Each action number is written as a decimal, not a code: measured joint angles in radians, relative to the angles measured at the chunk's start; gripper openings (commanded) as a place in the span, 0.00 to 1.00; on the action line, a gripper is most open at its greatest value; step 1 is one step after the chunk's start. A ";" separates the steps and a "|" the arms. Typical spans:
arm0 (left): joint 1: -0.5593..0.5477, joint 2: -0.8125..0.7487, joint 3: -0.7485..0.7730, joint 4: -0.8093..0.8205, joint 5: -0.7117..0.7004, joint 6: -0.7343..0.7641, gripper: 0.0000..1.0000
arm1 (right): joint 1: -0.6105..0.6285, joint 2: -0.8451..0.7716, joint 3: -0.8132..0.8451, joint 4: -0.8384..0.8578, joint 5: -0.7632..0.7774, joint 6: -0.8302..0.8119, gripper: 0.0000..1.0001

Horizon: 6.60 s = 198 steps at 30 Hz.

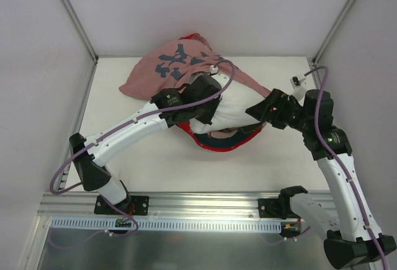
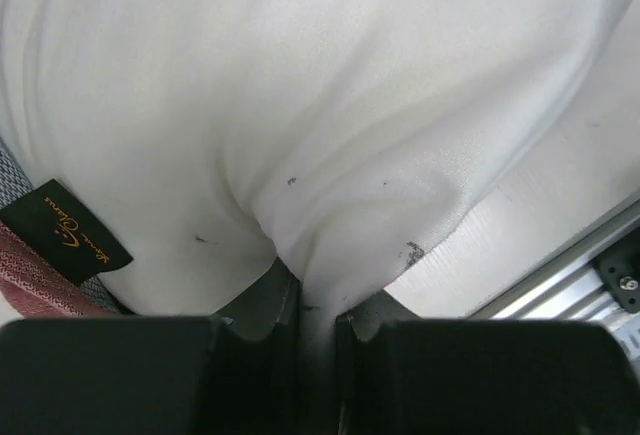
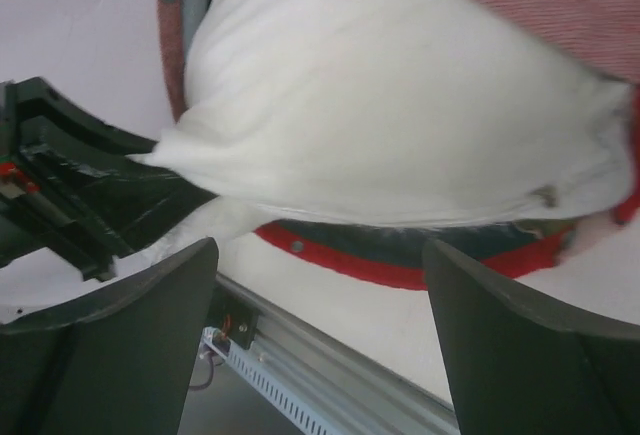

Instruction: Remove the pillowcase from the pillow

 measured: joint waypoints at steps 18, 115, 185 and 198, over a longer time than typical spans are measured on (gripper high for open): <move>0.033 -0.089 -0.100 0.001 0.090 -0.098 0.00 | -0.129 0.010 -0.095 0.021 0.210 0.082 0.58; 0.085 0.129 0.078 0.084 0.349 -0.282 0.02 | -0.314 -0.063 0.023 -0.299 0.299 -0.127 0.90; 0.967 -0.410 -0.430 0.182 0.231 -0.246 0.02 | -0.549 -0.042 -0.031 -0.232 0.251 -0.052 0.01; 0.909 -0.298 -0.721 0.251 0.593 -0.217 0.99 | -0.575 0.014 -0.100 -0.194 0.180 -0.053 0.01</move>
